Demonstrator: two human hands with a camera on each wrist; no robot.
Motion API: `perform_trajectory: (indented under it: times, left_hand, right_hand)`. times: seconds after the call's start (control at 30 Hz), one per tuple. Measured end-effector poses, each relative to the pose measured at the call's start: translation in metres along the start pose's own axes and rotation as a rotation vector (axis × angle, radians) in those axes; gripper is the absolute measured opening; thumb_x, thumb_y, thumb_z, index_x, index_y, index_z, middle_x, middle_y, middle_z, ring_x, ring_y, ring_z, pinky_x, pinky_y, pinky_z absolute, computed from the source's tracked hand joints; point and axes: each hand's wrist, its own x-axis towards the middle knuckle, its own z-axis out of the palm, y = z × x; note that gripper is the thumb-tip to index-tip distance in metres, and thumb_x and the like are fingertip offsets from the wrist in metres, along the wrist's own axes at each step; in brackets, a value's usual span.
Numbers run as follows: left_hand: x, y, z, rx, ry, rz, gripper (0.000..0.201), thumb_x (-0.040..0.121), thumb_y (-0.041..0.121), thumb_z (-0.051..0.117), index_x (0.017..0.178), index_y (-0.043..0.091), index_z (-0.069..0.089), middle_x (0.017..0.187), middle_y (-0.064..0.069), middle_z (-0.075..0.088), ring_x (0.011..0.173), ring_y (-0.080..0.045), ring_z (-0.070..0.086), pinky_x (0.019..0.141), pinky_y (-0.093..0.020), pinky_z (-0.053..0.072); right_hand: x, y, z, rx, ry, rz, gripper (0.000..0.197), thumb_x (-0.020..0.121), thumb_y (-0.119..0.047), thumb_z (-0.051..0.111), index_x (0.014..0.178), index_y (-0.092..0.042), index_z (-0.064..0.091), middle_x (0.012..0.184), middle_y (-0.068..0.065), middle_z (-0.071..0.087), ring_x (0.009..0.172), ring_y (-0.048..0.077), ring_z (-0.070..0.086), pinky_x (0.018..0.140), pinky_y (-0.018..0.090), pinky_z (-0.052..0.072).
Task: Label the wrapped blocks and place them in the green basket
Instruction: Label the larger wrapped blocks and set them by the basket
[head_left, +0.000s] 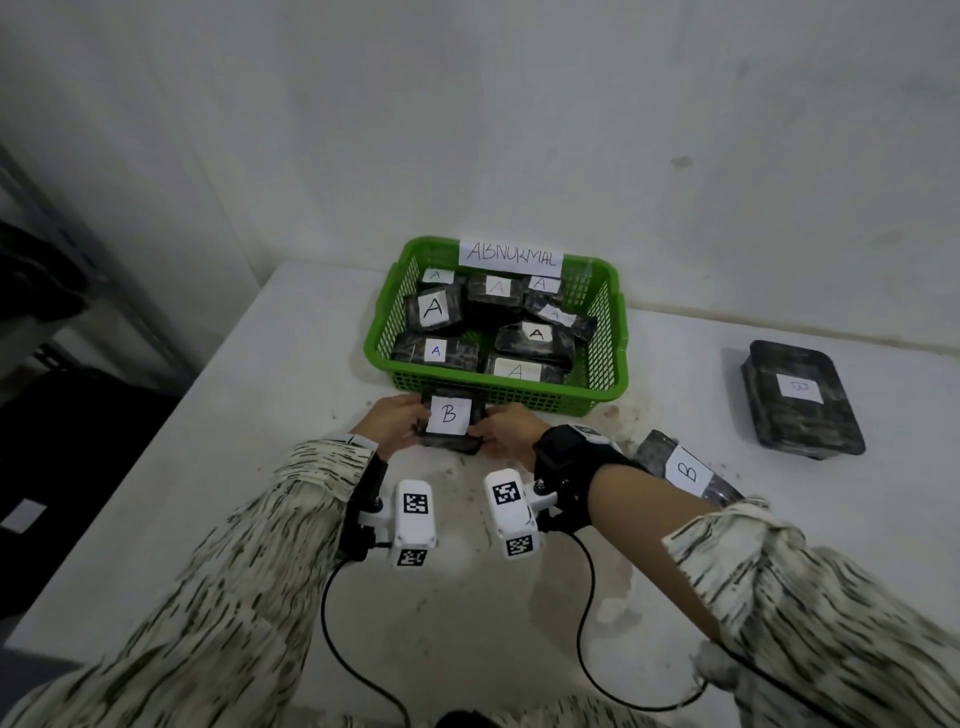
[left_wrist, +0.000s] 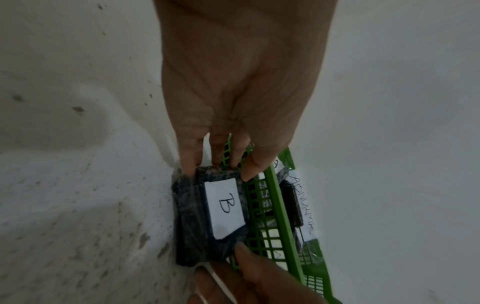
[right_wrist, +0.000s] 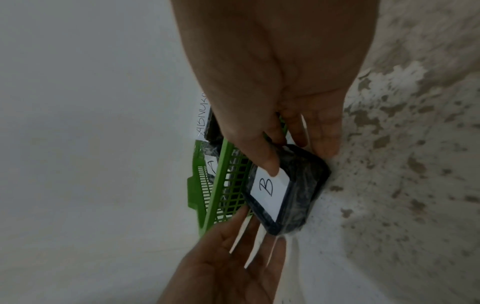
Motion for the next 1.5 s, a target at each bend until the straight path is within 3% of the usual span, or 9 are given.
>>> perform_trajectory:
  times: [0.2,0.43,0.57,0.73,0.83,0.97,1.23,1.33,1.5]
  left_hand:
    - [-0.001,0.01,0.019,0.185,0.176,0.011,0.044,0.089,0.02,0.057,0.132,0.017,0.051,0.142,-0.013,0.041,0.126,-0.028,0.042,0.099,-0.033,0.04]
    - [-0.02,0.028,0.107,0.264,-0.064,0.11,0.031,0.095,0.013,0.045,0.125,0.009,0.055,0.089,-0.004,0.055,0.066,-0.011,0.044,0.053,-0.021,0.032]
    - [-0.029,0.024,0.164,0.289,-0.249,-0.004,0.022,0.098,0.017,0.039,0.114,0.018,0.054,0.08,0.003,0.051,0.067,-0.01,0.046,0.057,-0.022,0.034]
    - [-0.029,0.011,0.209,0.298,-0.385,-0.108,0.024,0.097,0.011,0.037,0.077,0.018,0.049,0.063,0.001,0.044,0.049,-0.011,0.041,0.045,-0.015,0.028]
    - [-0.031,0.011,0.219,0.284,-0.402,-0.124,0.023,0.096,0.009,0.041,0.075,0.014,0.049,0.073,-0.004,0.048,0.062,-0.014,0.049,0.055,-0.022,0.037]
    - [-0.031,0.017,0.22,0.345,-0.415,-0.076,0.01,0.095,0.019,0.048,0.096,0.011,0.054,0.09,-0.006,0.057,0.076,-0.015,0.054,0.069,-0.026,0.046]
    - [-0.037,0.046,0.187,0.209,-0.423,0.091,0.049,0.088,0.028,0.062,0.129,0.04,0.038,0.141,0.005,0.034,0.122,-0.036,0.04,0.085,-0.053,0.044]
    - [-0.04,0.056,0.177,0.133,-0.412,0.238,0.043,0.088,0.019,0.062,0.118,0.044,0.045,0.139,0.004,0.04,0.114,-0.032,0.052,0.09,-0.06,0.044]
    - [-0.046,0.072,0.168,0.024,-0.363,0.344,0.033,0.089,0.002,0.054,0.107,0.028,0.05,0.1,0.004,0.06,0.08,-0.016,0.06,0.069,-0.031,0.05]
  right_hand:
    - [-0.032,0.006,-0.025,-0.239,0.225,-0.328,0.034,0.09,-0.011,0.06,0.123,-0.004,0.056,0.125,0.014,0.059,0.113,0.029,0.056,0.087,0.029,0.042]
    - [-0.072,0.044,-0.096,-0.275,0.535,-0.403,0.019,0.082,-0.007,0.063,0.101,-0.006,0.065,0.093,0.01,0.055,0.094,0.028,0.057,0.084,0.035,0.045]
    - [-0.09,0.07,-0.145,-0.42,0.691,-0.192,0.031,0.083,-0.025,0.065,0.113,-0.019,0.062,0.116,0.013,0.052,0.116,0.034,0.045,0.095,0.038,0.038]
    - [-0.107,0.101,-0.183,-0.547,0.509,0.149,0.065,0.089,-0.054,0.054,0.14,-0.016,0.043,0.143,0.022,0.034,0.133,0.037,0.033,0.108,0.04,0.027]
    - [-0.114,0.108,-0.185,-0.354,0.334,0.131,0.048,0.091,-0.046,0.057,0.119,-0.007,0.055,0.108,0.007,0.057,0.103,0.025,0.051,0.07,0.024,0.043]
    - [-0.122,0.109,-0.184,-0.189,0.385,0.041,0.038,0.085,-0.033,0.07,0.11,-0.008,0.056,0.098,0.005,0.056,0.088,0.021,0.052,0.054,0.022,0.037]
    - [-0.133,0.084,-0.179,0.402,0.286,-0.098,0.03,0.08,-0.027,0.077,0.09,-0.018,0.05,0.106,0.006,0.059,0.093,0.024,0.058,0.076,0.047,0.058]
    - [-0.136,0.069,-0.17,0.443,0.175,-0.147,0.035,0.084,-0.033,0.072,0.105,-0.018,0.048,0.115,0.009,0.053,0.096,0.027,0.058,0.078,0.054,0.057]
    - [-0.138,0.043,-0.152,0.457,0.092,-0.191,0.052,0.088,-0.056,0.053,0.128,-0.029,0.032,0.122,0.004,0.047,0.104,0.026,0.056,0.075,0.059,0.055]
